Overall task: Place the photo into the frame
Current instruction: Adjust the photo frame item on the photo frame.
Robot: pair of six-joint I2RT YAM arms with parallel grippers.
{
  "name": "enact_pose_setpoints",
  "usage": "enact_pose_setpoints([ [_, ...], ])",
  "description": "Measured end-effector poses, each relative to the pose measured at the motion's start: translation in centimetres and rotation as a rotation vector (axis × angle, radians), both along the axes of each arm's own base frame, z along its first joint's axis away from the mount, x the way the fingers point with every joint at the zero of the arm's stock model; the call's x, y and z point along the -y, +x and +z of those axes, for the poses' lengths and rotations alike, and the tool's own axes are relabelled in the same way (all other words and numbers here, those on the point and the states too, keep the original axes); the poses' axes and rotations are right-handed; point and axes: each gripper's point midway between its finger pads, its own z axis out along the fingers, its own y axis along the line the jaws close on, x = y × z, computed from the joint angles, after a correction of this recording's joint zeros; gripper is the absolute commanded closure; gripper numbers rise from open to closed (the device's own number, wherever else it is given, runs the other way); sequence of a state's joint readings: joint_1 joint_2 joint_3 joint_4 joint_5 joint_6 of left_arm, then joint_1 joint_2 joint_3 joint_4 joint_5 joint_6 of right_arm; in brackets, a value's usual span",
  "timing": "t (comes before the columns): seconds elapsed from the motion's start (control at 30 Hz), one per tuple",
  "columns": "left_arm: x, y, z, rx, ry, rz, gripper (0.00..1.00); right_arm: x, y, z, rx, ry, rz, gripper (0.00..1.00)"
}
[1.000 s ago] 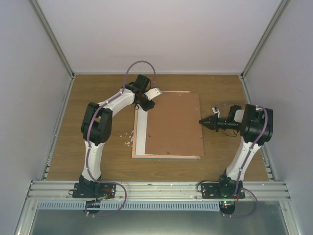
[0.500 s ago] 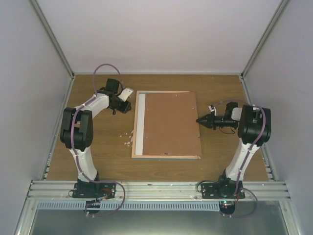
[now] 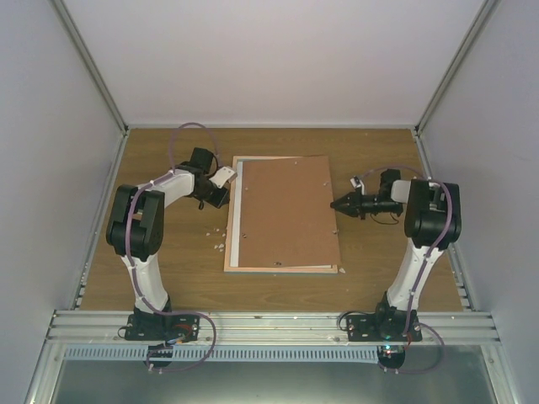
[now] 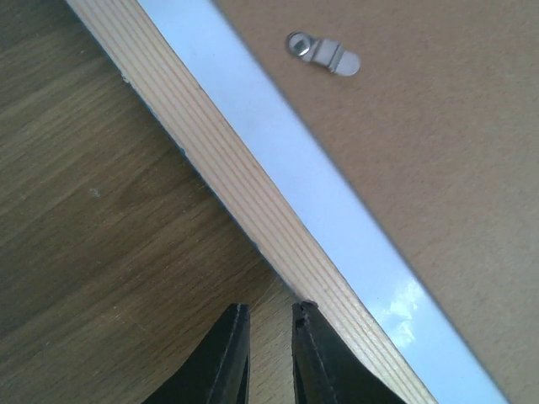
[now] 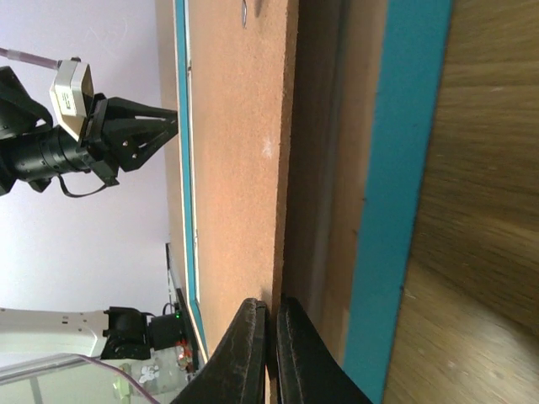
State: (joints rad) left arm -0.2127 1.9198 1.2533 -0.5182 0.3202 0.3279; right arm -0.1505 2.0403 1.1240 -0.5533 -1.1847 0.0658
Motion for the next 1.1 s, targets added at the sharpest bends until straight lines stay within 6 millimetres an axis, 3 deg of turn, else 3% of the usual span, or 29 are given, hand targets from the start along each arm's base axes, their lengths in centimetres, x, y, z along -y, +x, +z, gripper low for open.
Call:
enact_pose_setpoints([
  [0.17,0.2,-0.1,-0.1,0.003,0.003,-0.008,0.85,-1.5,-0.3,-0.1,-0.014,0.002,0.032,0.99],
  [0.57,0.3,0.2,-0.1,0.021,0.005,-0.010,0.87,-2.9,0.1,-0.3,-0.037,-0.011,0.048,0.99],
  [0.7,0.2,0.3,-0.1,0.024,0.009,-0.008,0.87,-2.9,0.2,-0.8,-0.040,-0.038,0.051,0.76],
  [0.87,0.4,0.4,0.0,0.031,0.008,-0.010,0.87,-4.0,0.3,-0.9,-0.016,-0.087,0.088,0.63],
  [0.97,0.4,0.4,0.0,0.033,0.007,-0.011,0.86,-4.1,0.3,-0.7,-0.003,-0.121,0.092,0.43],
  [1.03,0.5,0.4,0.0,0.036,0.007,-0.014,0.86,-4.4,0.3,-0.2,0.017,-0.145,0.101,0.19],
  [1.1,0.6,0.5,0.0,0.039,0.008,-0.014,0.86,-4.7,0.3,0.5,0.045,-0.184,0.111,0.12],
])
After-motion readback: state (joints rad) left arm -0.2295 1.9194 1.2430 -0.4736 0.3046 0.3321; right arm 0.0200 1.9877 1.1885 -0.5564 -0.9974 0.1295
